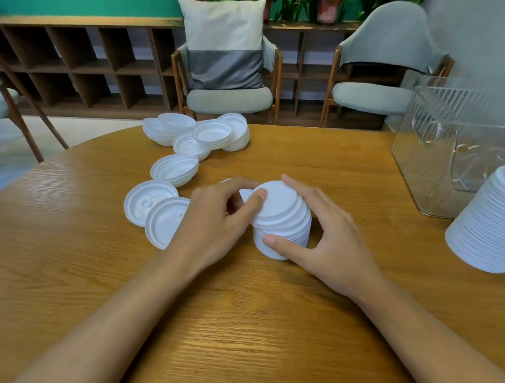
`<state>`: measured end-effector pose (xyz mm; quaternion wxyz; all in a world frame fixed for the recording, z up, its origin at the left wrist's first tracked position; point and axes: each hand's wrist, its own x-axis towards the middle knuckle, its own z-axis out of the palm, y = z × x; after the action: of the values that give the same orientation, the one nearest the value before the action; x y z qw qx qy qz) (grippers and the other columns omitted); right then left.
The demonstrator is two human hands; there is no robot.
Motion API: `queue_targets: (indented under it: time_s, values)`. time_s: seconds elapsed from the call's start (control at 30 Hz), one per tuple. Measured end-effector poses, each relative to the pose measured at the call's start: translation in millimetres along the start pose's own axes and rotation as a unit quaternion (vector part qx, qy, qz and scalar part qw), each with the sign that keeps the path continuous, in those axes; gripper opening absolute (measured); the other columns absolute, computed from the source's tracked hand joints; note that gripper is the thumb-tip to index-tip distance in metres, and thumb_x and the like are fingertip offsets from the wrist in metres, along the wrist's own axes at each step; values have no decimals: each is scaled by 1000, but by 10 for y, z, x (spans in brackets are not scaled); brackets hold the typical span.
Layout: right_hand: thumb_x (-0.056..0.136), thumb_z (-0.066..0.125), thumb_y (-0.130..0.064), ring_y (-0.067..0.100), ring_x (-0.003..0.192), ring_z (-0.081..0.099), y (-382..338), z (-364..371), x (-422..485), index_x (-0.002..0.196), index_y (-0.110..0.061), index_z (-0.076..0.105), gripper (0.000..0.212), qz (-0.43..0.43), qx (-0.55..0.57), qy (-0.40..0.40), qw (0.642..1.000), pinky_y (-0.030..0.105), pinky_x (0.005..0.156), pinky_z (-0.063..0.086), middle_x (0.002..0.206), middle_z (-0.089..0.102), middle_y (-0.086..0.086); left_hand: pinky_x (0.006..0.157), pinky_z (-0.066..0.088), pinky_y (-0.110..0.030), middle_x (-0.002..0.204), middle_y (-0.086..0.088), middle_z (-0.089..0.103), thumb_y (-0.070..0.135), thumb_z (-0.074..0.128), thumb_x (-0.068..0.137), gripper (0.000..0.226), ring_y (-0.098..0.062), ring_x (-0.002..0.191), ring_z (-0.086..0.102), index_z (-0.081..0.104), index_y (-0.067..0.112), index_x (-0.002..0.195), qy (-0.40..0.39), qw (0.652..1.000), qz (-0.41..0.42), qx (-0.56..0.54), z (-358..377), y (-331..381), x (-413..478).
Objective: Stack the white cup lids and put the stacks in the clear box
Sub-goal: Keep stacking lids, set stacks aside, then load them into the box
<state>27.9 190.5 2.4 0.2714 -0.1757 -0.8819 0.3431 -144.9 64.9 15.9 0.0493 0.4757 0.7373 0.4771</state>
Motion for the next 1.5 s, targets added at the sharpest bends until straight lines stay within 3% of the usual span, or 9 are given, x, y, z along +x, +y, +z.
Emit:
queue_targets:
  time_s: [0.13,0.23,0.43,0.63,0.9,0.97,1.07,1.2,1.5]
  values:
    - [81,82,-54,-5,131,47,11,2,-2,154,-44,42,84,-2,-2,-2,1000,3,100,33,139,52,-24,72,44,-13,99,14,65,66,63,90,45,-6,92,64,75,35,120,-9,999,23,31,-35,1,9]
    - [81,84,-51,-7,131,48,14,5,-1,153,-42,44,83,-7,2,5,1000,3,100,33,139,53,-24,86,51,-18,116,19,68,55,80,83,48,-3,112,64,72,36,127,-58,998,11,-38,-57,45,5]
    - [76,88,-51,-21,131,37,30,9,14,157,-47,35,97,3,15,4,1000,-2,100,28,141,45,-38,86,58,-29,113,16,72,52,91,70,56,-8,106,67,74,31,120,-39,998,28,-45,-14,90,-25]
    - [71,83,-60,-8,132,46,48,3,14,155,-42,44,95,2,28,-9,1000,1,99,32,141,53,-25,88,56,-40,116,19,68,57,90,71,55,-10,111,63,67,35,116,-49,998,24,-28,42,64,-56]
    - [72,90,-48,-15,125,49,35,14,1,152,-41,50,89,10,28,9,1000,1,97,33,134,58,-25,86,45,-23,114,17,67,71,64,85,47,-6,114,60,69,35,115,-100,994,46,-3,-24,0,12]
    - [74,89,-48,-18,123,47,29,16,2,151,-41,50,87,7,20,11,1000,0,96,32,133,57,-28,86,45,-22,110,14,69,62,51,98,40,-7,111,62,74,32,112,-80,995,66,-1,-95,-42,56]
    - [76,89,-46,-22,123,44,39,14,4,151,-41,51,84,9,7,23,1000,-2,97,30,133,55,-30,85,50,-28,105,12,71,43,61,99,28,-7,102,65,75,23,114,-29,990,92,105,-143,-185,99]
    - [77,89,-43,-27,122,40,53,17,6,150,-40,51,82,18,4,39,999,-5,95,26,135,51,-34,82,55,-42,109,8,72,44,73,91,31,-15,104,67,78,21,111,-87,966,73,231,-149,-287,115]
    - [78,89,-44,-23,122,42,39,10,9,150,-40,50,82,22,7,37,999,-3,96,28,133,52,-32,77,53,-32,95,10,73,23,75,95,4,-8,88,66,73,19,96,-20,978,93,187,-155,-244,137]
